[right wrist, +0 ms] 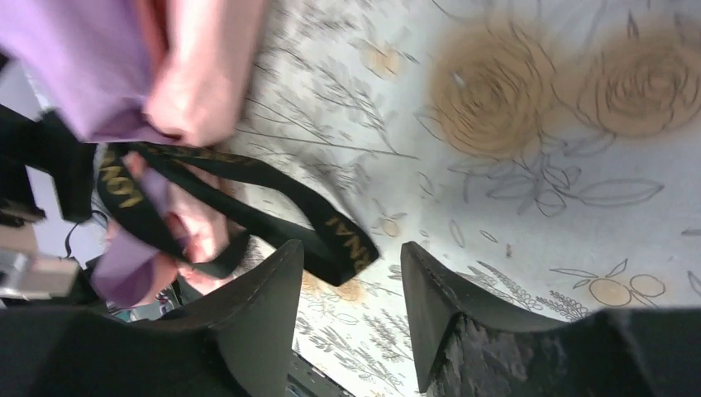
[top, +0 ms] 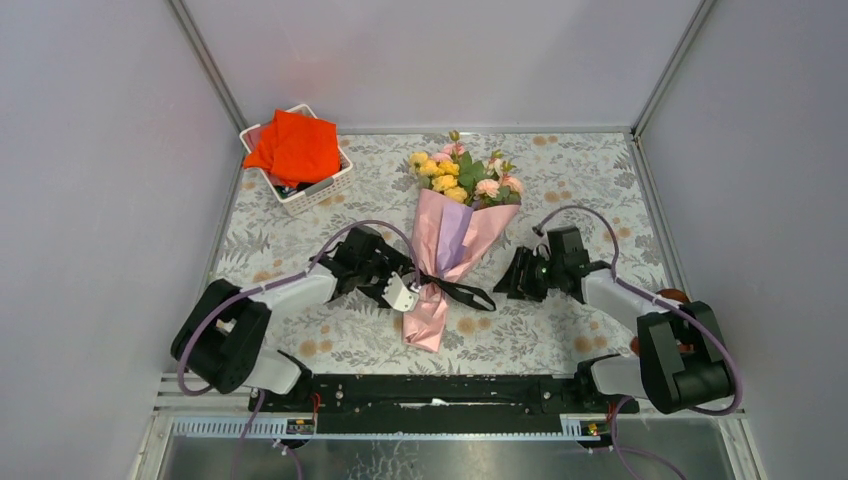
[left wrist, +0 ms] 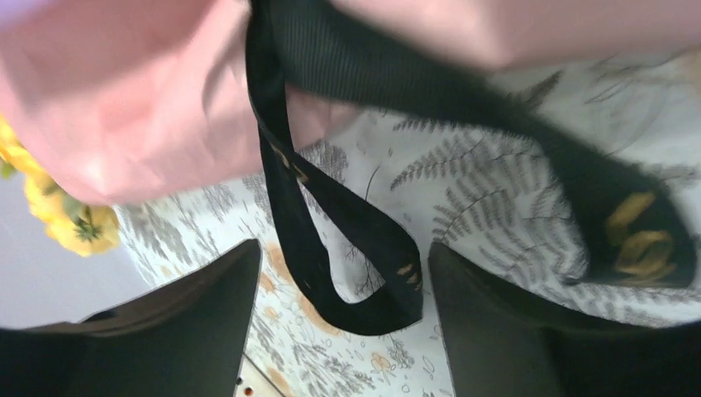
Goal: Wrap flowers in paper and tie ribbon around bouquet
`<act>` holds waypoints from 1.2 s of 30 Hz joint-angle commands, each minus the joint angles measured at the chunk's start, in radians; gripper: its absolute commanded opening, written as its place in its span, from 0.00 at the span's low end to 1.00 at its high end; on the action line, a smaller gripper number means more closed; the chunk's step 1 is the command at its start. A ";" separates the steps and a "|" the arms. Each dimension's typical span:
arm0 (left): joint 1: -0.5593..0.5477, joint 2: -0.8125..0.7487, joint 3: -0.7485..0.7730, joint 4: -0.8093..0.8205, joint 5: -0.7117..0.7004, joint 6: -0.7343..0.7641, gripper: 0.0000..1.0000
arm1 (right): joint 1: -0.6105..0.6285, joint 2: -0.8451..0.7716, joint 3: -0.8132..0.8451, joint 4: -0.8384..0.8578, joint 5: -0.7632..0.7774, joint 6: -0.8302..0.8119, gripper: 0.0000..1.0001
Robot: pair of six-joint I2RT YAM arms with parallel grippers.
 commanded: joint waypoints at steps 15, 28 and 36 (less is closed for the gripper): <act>-0.104 -0.300 0.053 -0.347 0.217 -0.500 0.87 | 0.279 -0.134 0.152 0.081 -0.034 -0.305 0.59; -0.150 -0.302 -0.075 -0.191 0.155 -0.581 0.72 | 0.357 0.102 0.194 0.192 -0.105 -0.306 0.42; -0.164 -0.280 -0.184 0.006 0.045 -0.520 0.41 | 0.358 0.071 0.296 0.052 -0.149 -0.308 0.00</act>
